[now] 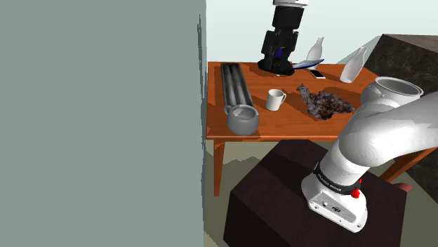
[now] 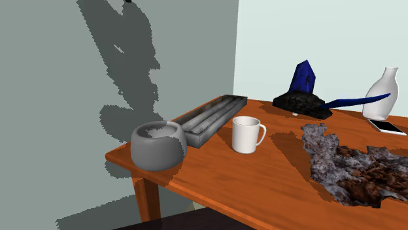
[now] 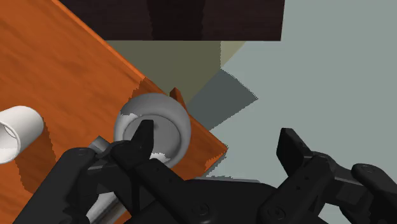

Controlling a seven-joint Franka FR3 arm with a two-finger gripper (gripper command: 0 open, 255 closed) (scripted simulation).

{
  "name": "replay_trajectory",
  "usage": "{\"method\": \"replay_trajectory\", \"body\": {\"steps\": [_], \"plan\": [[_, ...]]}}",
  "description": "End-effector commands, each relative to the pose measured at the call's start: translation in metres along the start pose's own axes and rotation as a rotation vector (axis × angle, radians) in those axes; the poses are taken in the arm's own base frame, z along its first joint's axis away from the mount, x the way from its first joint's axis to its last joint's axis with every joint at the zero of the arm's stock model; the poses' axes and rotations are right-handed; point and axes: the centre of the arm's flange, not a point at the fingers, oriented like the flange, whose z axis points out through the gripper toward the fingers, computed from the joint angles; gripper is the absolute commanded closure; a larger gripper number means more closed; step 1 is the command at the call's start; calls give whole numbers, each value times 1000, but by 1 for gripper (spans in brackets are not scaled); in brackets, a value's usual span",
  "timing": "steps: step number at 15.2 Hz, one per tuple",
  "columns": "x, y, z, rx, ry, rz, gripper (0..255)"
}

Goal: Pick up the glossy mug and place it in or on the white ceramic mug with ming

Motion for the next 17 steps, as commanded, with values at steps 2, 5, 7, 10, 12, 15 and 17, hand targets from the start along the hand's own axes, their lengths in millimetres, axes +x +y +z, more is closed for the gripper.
{"method": "replay_trajectory", "body": {"steps": [2,5,7,10,12,15,17], "plan": [[4,8,8,-5,4,4,0],[17,34,32,-21,15,15,0],[26,51,47,-32,23,23,0],[39,78,70,-48,35,34,0],[47,96,85,-59,42,42,0],[60,123,107,-75,54,53,0],[68,141,121,-85,62,61,0]]}}
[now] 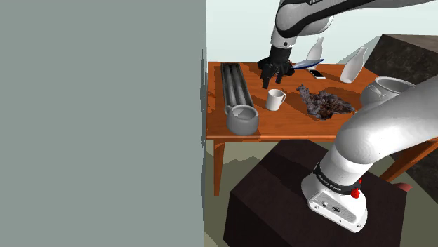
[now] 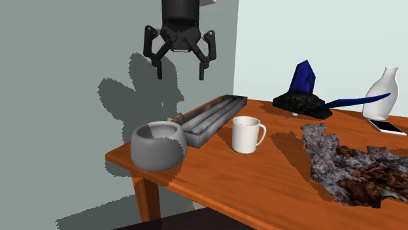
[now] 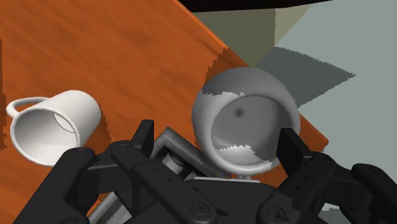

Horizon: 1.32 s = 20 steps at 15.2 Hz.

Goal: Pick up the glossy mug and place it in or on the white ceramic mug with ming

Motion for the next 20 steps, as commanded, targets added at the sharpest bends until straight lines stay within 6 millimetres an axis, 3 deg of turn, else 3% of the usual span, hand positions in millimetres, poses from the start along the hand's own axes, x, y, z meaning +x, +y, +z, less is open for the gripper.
{"method": "replay_trajectory", "body": {"steps": [1,16,20], "plan": [[8,17,14,-12,10,7,0],[72,151,127,-92,67,64,0],[75,157,145,-94,69,66,0]]}}
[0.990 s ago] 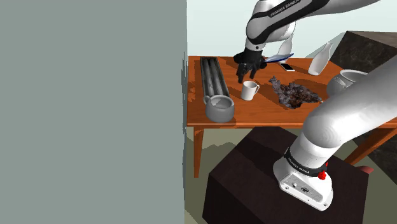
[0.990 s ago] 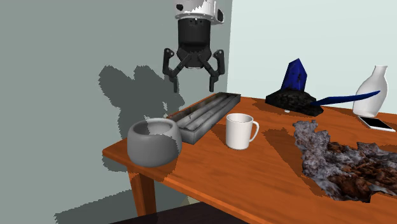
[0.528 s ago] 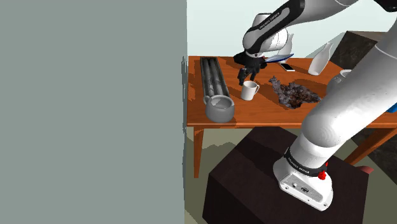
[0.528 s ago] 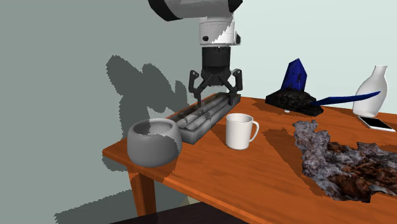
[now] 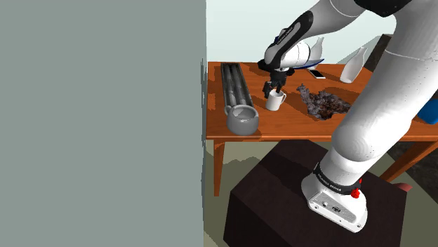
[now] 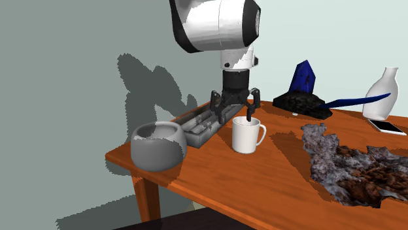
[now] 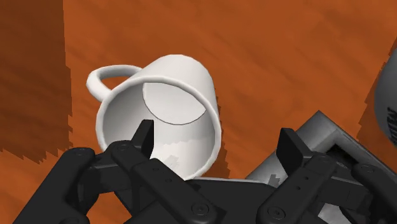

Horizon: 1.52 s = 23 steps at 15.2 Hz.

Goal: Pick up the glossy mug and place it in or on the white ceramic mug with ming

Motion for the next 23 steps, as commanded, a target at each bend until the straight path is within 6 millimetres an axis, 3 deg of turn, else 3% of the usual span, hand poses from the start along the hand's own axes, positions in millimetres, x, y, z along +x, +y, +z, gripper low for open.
{"method": "replay_trajectory", "body": {"steps": [1,5,12,13,23], "plan": [[0,0,11,-1,1,0,0],[0,0,30,-1,1,0,0],[0,0,30,-1,1,0,0],[0,0,30,-1,1,0,255],[0,1,25,-1,1,0,255]]}}
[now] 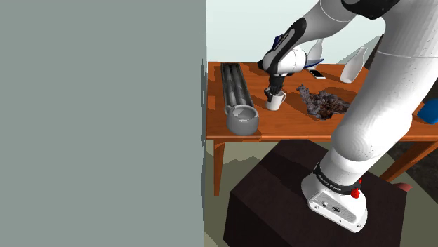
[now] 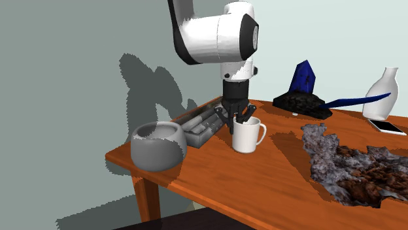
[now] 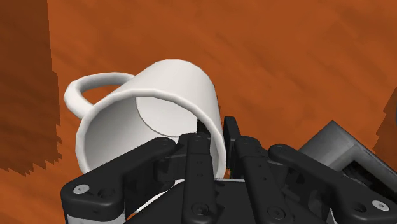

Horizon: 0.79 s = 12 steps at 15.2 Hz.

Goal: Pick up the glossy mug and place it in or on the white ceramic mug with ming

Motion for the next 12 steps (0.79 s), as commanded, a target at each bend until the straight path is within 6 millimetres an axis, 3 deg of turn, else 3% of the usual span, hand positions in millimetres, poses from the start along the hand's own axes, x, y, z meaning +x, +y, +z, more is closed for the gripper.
{"method": "replay_trajectory", "body": {"steps": [1,12], "plan": [[1,0,-8,0,0,0,255],[3,3,-66,0,0,0,255]]}}
